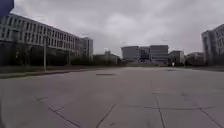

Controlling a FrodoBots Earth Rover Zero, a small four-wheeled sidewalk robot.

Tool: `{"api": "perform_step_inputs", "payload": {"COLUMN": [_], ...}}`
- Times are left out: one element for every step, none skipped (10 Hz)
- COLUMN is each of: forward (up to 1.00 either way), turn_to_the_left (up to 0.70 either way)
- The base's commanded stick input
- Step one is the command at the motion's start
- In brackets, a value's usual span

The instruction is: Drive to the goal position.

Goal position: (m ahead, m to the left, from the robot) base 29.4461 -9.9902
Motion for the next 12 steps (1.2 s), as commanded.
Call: {"api": "perform_step_inputs", "payload": {"forward": [0.70,0.70,0.70,0.70,0.70,0.70,0.70,0.70,0.70,0.70,0.70,0.70], "turn_to_the_left": [-0.35,-0.18,-0.04,0.00,0.00,-0.03,-0.16,-0.35,-0.35,-0.35,-0.35,-0.35]}}
